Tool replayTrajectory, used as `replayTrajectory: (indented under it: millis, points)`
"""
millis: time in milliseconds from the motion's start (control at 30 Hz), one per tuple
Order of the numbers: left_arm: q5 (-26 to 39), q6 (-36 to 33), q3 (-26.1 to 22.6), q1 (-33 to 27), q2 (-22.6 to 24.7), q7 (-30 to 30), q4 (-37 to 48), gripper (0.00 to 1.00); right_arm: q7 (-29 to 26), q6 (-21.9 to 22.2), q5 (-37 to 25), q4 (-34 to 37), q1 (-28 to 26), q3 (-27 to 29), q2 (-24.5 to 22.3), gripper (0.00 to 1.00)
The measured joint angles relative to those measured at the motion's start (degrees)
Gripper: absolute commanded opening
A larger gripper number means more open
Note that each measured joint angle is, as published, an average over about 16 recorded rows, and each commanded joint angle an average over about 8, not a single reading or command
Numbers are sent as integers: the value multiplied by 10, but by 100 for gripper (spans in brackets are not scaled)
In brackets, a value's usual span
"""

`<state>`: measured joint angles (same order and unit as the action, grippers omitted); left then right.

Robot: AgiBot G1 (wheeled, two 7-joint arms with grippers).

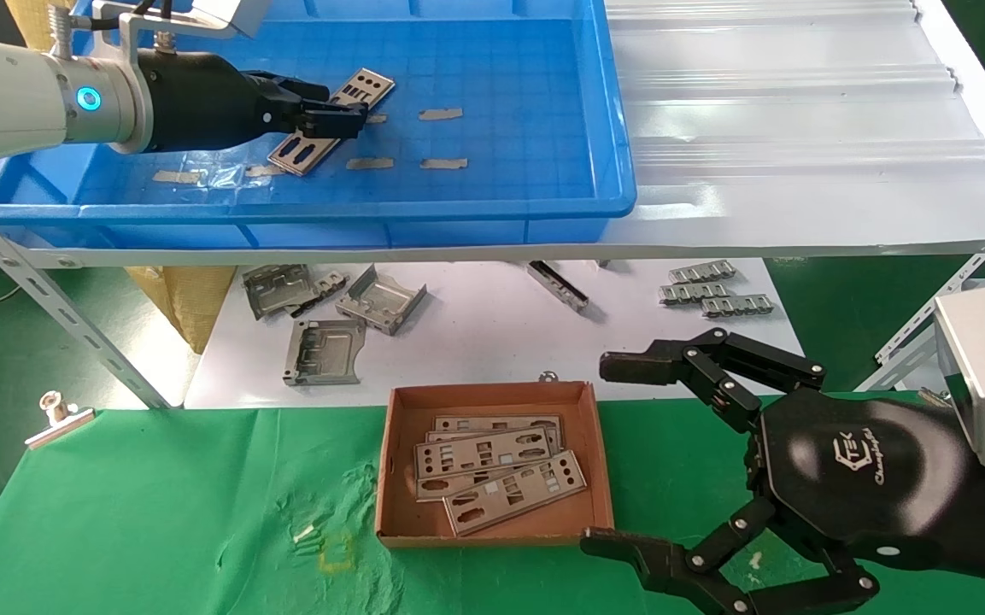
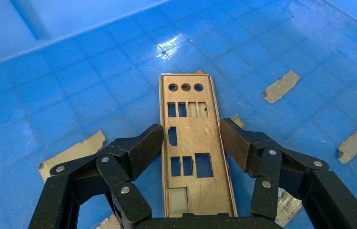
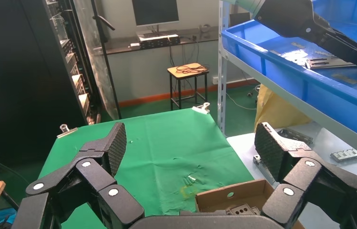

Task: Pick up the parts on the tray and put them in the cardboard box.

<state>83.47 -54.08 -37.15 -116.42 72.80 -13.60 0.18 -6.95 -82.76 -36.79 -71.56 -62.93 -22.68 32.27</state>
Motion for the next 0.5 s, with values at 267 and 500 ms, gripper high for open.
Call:
replayTrajectory:
  millis: [267, 500]
  points:
    - [-3, -5, 2, -4, 0, 1, -4, 0, 0, 0, 0, 0, 0, 0, 0, 100]
    - [-14, -24, 10, -15, -3, 11, -14, 0, 0, 0, 0, 0, 0, 0, 0, 100]
